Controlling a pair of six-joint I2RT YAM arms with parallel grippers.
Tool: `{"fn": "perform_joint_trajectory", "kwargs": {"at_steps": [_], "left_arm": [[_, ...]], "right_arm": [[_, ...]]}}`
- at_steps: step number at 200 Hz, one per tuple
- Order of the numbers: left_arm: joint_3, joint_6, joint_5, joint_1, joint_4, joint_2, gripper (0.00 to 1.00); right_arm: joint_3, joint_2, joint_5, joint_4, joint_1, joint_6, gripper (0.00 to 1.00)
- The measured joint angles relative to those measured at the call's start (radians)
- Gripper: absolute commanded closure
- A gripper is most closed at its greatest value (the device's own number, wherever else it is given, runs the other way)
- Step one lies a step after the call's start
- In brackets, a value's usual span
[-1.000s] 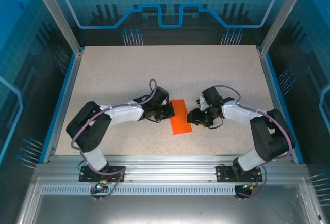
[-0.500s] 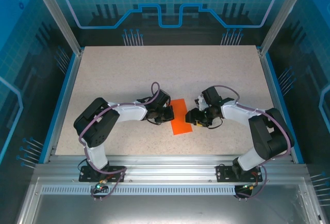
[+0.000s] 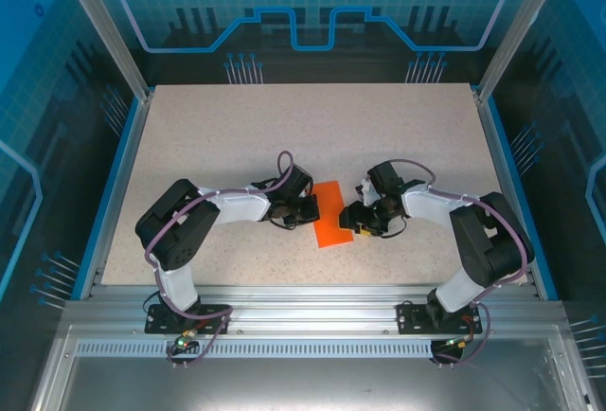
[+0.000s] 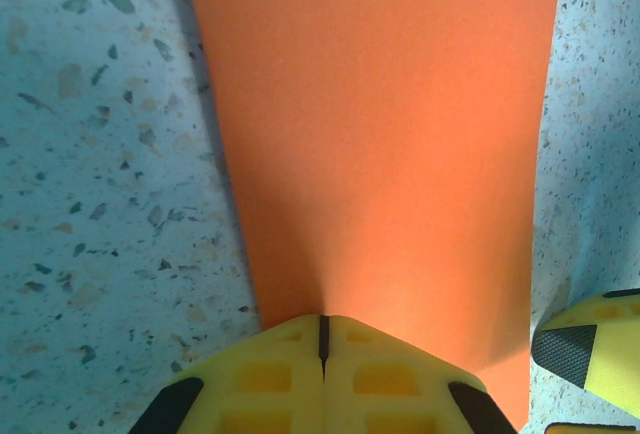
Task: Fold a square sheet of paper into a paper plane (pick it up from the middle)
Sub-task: Third fold the triangle at the center of the table.
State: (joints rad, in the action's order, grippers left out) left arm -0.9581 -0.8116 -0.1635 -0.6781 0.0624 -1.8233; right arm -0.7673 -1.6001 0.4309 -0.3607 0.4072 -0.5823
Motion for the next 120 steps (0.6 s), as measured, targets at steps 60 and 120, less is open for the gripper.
{"fn": "perform_joint_trajectory", "kwargs": {"at_steps": [60, 120], "left_arm": [[0.005, 0.000, 0.000, 0.000, -0.004, 0.000, 0.96], [0.005, 0.002, 0.000, 0.000, -0.005, 0.000, 0.96]], "right_arm": [[0.002, -0.005, 0.042, 0.032, 0.012, -0.004, 0.49], [0.003, -0.003, 0.057, 0.044, 0.008, -0.005, 0.47]]}}
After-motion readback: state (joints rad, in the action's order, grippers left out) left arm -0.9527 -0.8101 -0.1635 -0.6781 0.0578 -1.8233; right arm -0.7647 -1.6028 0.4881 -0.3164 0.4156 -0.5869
